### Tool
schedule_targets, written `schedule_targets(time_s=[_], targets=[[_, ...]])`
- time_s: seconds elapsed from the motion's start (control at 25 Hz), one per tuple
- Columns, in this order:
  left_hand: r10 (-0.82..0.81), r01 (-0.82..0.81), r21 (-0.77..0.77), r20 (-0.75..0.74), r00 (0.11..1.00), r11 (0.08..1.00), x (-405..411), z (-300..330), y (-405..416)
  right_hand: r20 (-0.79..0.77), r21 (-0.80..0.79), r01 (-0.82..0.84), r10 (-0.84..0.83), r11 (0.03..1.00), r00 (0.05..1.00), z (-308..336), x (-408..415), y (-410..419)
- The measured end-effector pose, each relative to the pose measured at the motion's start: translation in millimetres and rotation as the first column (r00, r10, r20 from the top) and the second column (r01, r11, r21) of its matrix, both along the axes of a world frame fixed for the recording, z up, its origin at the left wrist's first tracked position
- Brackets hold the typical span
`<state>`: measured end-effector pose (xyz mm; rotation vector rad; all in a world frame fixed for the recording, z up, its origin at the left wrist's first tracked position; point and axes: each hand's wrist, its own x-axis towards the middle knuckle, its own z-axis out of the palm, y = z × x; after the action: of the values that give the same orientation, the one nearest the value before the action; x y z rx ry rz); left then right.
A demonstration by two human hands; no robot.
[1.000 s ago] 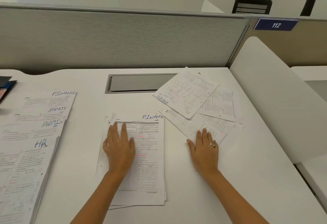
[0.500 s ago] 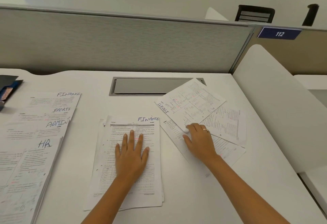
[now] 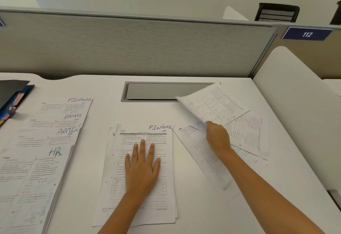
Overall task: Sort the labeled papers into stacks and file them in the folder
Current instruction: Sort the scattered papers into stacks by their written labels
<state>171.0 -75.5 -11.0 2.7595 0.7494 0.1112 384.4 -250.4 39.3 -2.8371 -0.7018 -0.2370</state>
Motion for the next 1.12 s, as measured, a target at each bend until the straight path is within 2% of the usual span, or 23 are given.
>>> schedule_targets(time_s=[0.16,0.24,0.32,0.36,0.44,0.56,0.64,0.72,0.76,0.84,0.92,1.0,1.12], targets=[[0.004,-0.007,-0.051,-0.053,0.999,0.999,1.8,8.8,0.7,0.058,0.381,0.122,-0.155,0.916,0.986,50.9,10.7,-5.1],[0.014,-0.025,-0.130,-0.083,0.996,0.991,8.0,23.2,0.6,0.070,0.487,0.158,-0.219,0.859,0.973,81.9,12.8,-6.2],[0.004,-0.004,-0.286,-0.001,1.000,0.958,16.9,45.0,-5.7,0.042,0.570,0.163,-0.227,0.806,0.973,105.4,7.1,-2.4],[-0.017,0.042,-0.408,0.064,0.998,0.912,21.9,57.7,-11.4,0.007,0.613,0.153,-0.199,0.775,0.980,113.5,-0.9,2.6],[-0.049,0.170,-0.641,0.202,0.978,0.749,34.0,83.8,-25.1,-0.080,0.676,0.137,-0.113,0.724,0.990,124.9,-24.8,17.6],[-0.049,0.284,-0.775,0.312,0.949,0.564,53.9,105.9,-45.7,-0.186,0.712,0.139,-0.005,0.688,0.983,130.1,-63.6,45.1],[0.055,0.290,-0.781,0.382,0.923,0.554,63.4,109.9,-52.7,-0.228,0.746,0.136,0.059,0.652,0.972,129.9,-84.0,59.7],[0.262,0.216,-0.767,0.448,0.855,0.604,67.2,108.3,-51.0,-0.266,0.787,0.108,0.177,0.607,0.947,128.8,-95.5,69.1],[0.368,0.171,-0.782,0.458,0.809,0.599,67.0,105.8,-45.8,-0.285,0.802,0.092,0.243,0.590,0.927,128.0,-97.3,70.9],[0.538,0.100,-0.861,0.398,0.743,0.499,62.4,98.4,-28.5,-0.336,0.801,0.110,0.291,0.588,0.896,122.0,-85.7,65.4],[0.621,0.039,-0.902,0.327,0.713,0.430,52.3,89.8,-6.9,-0.411,0.745,0.202,0.199,0.635,0.890,106.9,-55.3,48.3],[0.651,-0.019,-0.910,0.282,0.705,0.415,36.5,80.6,14.1,-0.474,0.631,0.315,0.031,0.709,0.880,83.6,-15.0,19.3],[0.633,-0.093,-0.900,0.222,0.742,0.425,12.3,65.5,37.4,-0.462,0.379,0.383,-0.186,0.843,0.867,46.3,44.4,-28.9]])
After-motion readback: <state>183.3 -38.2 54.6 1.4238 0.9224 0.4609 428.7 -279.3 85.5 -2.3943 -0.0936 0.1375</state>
